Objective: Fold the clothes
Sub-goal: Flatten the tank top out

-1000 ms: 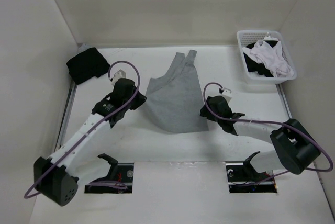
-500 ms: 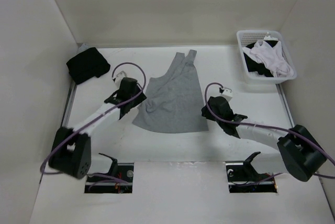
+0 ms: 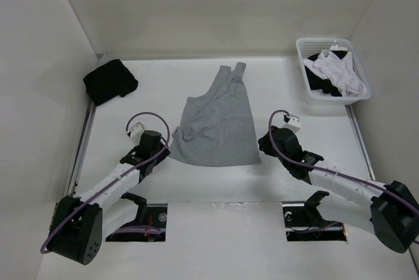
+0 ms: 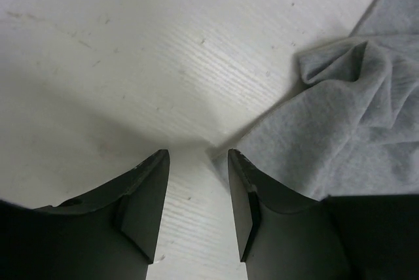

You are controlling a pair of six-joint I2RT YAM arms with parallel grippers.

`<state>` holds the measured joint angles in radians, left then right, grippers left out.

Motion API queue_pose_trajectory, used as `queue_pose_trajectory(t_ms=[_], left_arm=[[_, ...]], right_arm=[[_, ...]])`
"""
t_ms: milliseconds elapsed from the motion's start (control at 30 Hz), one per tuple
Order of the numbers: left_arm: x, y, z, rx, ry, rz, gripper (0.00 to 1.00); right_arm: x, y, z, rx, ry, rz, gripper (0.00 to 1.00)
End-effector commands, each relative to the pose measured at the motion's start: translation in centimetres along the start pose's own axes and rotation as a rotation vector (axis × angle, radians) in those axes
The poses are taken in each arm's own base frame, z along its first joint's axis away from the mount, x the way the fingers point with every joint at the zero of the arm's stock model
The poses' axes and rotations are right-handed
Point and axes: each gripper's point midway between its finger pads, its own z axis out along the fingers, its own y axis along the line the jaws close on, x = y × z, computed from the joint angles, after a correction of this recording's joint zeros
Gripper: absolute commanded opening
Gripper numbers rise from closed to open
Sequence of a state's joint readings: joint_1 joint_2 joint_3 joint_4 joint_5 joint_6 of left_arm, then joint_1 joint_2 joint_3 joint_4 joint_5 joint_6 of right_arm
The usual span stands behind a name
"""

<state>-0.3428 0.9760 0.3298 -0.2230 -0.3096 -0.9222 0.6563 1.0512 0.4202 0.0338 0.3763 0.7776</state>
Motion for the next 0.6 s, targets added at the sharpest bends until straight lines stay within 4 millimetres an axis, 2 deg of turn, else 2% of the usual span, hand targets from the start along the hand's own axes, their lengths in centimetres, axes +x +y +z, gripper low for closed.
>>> queue_pose_trajectory(t_ms=[0,133,333,400,567], left_arm=[[0.4,-0.6,0.6,0.008,0.027,0.005,0.4],[0.8,-0.9,1.3,0.023,0.033,0.014,0.36],[1.5,-1.6,1.1,0.06,0.07,0.027,0.31],[1.7,-1.4,1.0,0.057,0.075,0.033,0.31],[2.1,-1.0,0.9,0.045,0.087,0.046,0.24]], right_arm=[[0.2,-0.4,-0.5,0.009,-0.007,0.013,0.37],[0.7,-1.0,-0.8,0.014,-0.003,0.023,0.39],[1.3,-1.7,-0.5,0.038,0.013,0.015,0.45],[1.4,-1.8,-0.4,0.044,0.016,0.011,0.46],[1.3,-1.6,-0.1,0.046,0.016,0.006,0.5]])
